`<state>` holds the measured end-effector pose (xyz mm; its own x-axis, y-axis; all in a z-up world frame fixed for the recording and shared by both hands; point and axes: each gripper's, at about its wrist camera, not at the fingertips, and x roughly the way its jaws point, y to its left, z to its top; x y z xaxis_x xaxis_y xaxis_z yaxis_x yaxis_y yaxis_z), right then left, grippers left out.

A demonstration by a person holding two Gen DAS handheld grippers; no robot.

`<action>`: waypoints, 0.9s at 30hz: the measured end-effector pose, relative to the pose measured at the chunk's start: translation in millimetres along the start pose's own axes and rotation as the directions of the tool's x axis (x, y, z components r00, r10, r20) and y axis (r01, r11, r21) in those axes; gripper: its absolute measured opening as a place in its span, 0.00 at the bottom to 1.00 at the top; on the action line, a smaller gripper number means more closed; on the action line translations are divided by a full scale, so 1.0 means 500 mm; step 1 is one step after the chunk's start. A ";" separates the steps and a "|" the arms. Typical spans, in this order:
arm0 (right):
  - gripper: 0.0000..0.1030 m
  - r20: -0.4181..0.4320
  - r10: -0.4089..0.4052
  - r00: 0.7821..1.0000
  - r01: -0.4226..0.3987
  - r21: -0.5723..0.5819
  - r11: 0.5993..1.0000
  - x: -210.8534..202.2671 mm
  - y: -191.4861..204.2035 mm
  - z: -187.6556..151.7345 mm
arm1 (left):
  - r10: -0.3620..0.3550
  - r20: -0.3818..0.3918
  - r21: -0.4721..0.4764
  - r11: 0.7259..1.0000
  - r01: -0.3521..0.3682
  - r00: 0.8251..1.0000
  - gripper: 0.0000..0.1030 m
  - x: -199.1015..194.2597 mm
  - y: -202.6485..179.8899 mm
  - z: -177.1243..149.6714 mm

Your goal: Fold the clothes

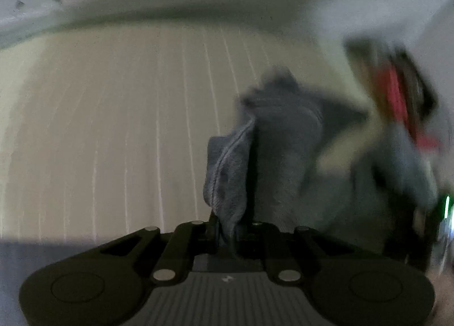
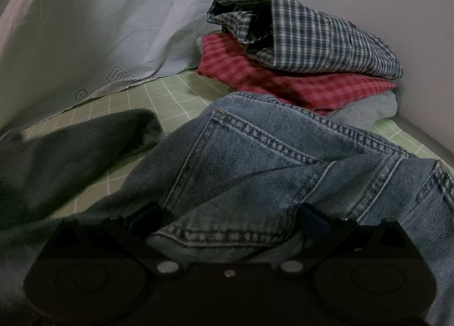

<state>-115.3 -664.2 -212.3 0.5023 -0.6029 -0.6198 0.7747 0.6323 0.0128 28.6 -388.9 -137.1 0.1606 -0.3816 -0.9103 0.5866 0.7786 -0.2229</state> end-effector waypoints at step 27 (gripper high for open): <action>1.00 0.001 -0.011 1.000 0.011 -0.001 1.000 0.001 0.002 0.000 | -0.149 0.099 0.084 0.986 0.141 0.984 0.61 0.208 -0.036 0.266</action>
<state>-114.3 -663.5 -212.5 0.4944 -0.6100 -0.6193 0.7795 0.6264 0.0053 140.2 -508.8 -181.3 0.1494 -0.5405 -0.8279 0.6679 0.6726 -0.3186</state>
